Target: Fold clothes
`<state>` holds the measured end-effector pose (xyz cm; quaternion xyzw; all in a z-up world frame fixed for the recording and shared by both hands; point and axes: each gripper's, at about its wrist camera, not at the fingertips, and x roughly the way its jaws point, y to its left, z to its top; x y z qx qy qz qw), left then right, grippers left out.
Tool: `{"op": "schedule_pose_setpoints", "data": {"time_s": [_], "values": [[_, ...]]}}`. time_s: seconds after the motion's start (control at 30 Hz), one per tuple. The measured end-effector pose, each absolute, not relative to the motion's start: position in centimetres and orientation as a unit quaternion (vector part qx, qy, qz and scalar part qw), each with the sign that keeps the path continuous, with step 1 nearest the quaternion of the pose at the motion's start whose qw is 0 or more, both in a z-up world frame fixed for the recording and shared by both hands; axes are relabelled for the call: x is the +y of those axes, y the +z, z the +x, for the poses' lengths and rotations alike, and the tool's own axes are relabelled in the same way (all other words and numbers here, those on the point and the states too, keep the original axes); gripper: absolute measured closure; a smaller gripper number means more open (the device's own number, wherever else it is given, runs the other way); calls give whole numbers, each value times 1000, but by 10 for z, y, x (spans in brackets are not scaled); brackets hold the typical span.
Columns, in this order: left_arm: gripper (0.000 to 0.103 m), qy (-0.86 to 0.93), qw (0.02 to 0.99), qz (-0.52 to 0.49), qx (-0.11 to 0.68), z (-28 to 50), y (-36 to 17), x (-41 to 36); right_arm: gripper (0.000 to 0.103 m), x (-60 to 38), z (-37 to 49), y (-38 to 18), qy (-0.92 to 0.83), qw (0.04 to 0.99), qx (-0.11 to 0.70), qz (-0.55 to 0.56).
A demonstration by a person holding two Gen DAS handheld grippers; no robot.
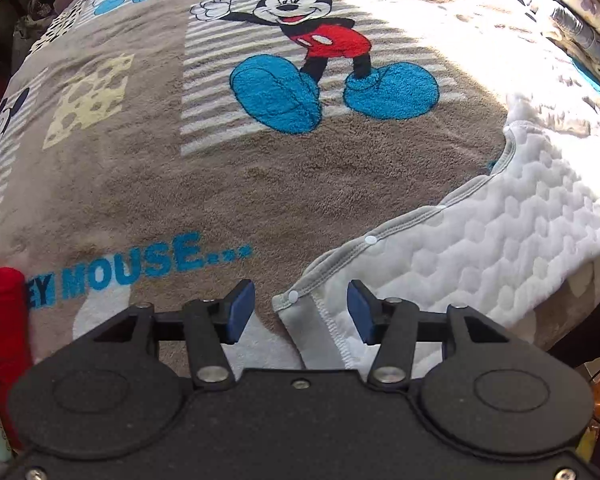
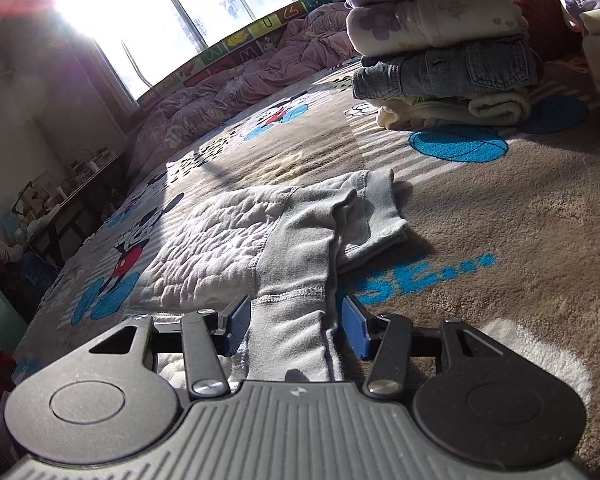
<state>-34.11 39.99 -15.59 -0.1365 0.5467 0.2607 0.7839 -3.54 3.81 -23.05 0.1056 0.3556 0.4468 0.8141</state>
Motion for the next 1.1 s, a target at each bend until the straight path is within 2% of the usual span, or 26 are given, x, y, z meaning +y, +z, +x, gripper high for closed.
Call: {"op": "schedule_pose_setpoints", "data": {"time_s": [0.2,0.37,0.6,0.97,1.03,1.07,1.1], "values": [[49,237,809,-93,530,-282,-144,389,50,52,-15,-226,439,836,317,91],[49,206,836,-98,498,-223,-137,387,38,69,4,-224,450,832,308,100],[49,162,869,-149,444,-125,-140,384,40,80,-4,-222,484,811,308,115],[48,158,843,-237,456,-24,-183,383,38,96,-31,-230,618,668,393,132],[54,146,843,-245,455,-19,-181,380,37,96,-30,-236,611,662,413,135],[66,141,844,-249,454,-17,-180,378,37,95,-29,-240,604,661,424,138],[72,135,844,-252,454,-14,-179,376,37,93,-26,-245,597,659,433,147]]}}
